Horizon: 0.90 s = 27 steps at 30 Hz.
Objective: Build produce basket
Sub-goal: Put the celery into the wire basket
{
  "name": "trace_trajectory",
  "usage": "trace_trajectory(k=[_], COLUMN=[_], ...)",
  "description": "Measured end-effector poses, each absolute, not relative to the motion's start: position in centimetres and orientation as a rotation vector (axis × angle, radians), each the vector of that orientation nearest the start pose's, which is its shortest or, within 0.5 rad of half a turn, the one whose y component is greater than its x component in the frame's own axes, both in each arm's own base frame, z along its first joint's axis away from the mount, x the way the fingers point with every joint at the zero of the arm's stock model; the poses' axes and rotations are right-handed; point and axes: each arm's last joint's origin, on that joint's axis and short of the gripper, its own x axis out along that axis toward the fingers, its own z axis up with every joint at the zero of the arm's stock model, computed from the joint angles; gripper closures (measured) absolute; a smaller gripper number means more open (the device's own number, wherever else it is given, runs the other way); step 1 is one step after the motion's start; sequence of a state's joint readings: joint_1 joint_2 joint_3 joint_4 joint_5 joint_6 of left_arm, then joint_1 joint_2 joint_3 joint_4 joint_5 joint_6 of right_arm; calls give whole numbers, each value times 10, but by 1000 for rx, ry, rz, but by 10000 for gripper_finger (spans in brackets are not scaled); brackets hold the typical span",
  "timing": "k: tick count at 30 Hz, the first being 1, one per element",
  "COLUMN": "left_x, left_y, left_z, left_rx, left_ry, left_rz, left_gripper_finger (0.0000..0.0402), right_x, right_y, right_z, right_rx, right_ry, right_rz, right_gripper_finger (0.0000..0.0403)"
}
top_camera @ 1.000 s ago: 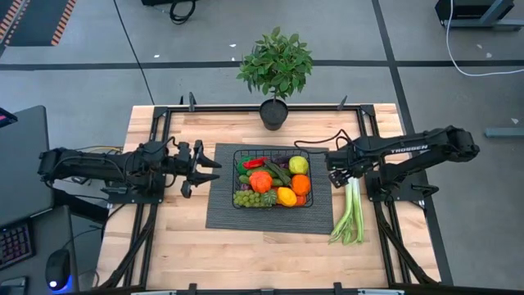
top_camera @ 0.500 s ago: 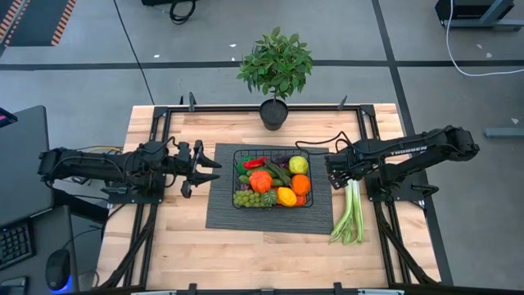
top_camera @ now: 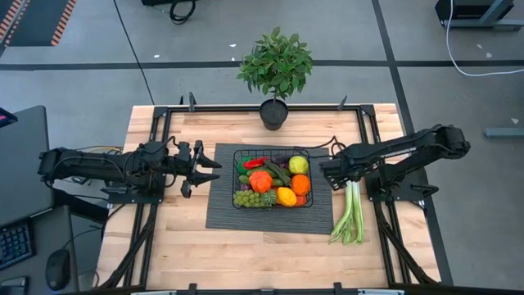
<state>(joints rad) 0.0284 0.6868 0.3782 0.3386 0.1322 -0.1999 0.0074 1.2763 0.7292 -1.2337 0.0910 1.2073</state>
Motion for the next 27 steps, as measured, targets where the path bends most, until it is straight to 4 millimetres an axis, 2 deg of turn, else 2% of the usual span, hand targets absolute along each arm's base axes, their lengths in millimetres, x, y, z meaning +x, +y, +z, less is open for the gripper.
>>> trace_trajectory(k=[11,20,27], left_x=[164,164,164], left_y=[1,0,-6], left_z=[256,256,257], left_rx=[-222,-222,-218], left_ry=[-16,-15,-12], left_rz=[-114,-122,-162], left_gripper_finger=[230,230,230], right_x=[176,178,173], right_y=[-2,-3,0], right_z=[160,148,132], right_rx=[647,591,633], right_ry=[1623,1631,1618], right_rz=[-1175,-1243,-1247], right_gripper_finger=[90,90,90])
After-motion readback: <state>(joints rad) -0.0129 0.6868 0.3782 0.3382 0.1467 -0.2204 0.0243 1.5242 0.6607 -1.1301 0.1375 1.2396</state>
